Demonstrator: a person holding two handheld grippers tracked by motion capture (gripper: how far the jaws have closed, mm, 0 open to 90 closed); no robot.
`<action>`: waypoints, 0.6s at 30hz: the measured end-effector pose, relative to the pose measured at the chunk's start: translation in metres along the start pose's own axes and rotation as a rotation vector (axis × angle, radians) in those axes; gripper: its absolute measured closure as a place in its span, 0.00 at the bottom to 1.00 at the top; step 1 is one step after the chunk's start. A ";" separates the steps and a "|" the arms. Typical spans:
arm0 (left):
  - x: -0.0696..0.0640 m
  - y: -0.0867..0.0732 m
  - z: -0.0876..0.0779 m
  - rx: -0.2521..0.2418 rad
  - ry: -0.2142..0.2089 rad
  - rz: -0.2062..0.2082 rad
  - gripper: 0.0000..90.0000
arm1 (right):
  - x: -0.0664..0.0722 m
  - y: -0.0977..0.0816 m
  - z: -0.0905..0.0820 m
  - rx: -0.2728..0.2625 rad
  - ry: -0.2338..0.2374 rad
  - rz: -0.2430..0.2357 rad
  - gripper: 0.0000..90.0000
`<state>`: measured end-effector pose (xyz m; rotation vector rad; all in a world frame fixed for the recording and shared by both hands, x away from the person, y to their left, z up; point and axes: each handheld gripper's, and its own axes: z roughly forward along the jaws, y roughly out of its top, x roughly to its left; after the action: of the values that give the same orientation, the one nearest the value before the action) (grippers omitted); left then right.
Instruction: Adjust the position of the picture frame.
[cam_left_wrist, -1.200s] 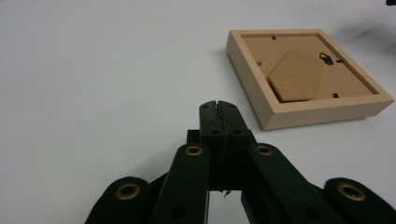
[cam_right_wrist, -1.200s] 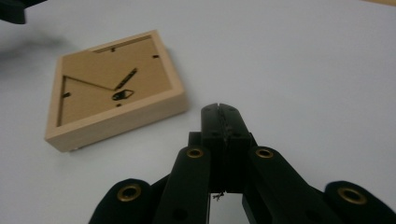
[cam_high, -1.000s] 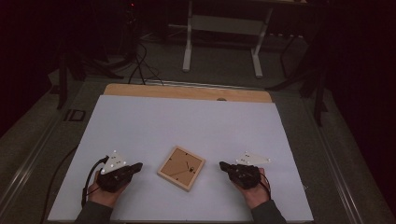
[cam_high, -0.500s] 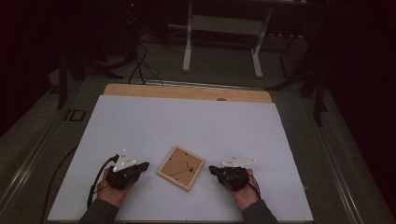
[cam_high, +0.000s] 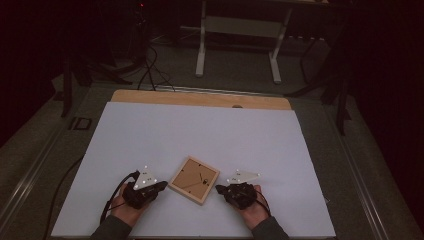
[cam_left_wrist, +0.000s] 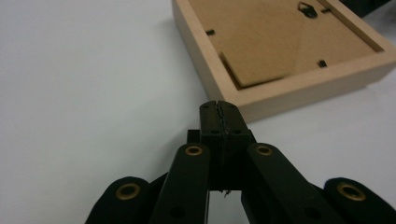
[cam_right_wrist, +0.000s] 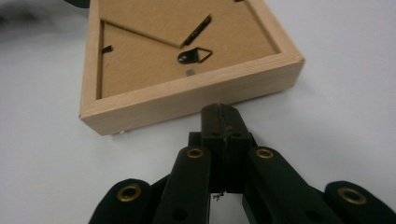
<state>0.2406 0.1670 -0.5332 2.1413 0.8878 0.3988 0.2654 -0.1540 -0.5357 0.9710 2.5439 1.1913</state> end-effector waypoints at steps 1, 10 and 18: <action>0.000 0.000 0.000 0.000 0.000 0.000 1.00 | 0.000 0.000 0.000 0.000 0.000 0.000 1.00; 0.000 -0.002 0.002 0.018 -0.005 0.017 1.00 | 0.002 0.001 0.006 0.014 0.006 -0.006 1.00; -0.008 0.002 0.008 0.032 -0.017 0.036 1.00 | -0.005 0.003 0.007 0.022 -0.015 0.015 1.00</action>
<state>0.2405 0.1559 -0.5368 2.1889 0.8527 0.3863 0.2734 -0.1513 -0.5386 1.0017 2.5477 1.1579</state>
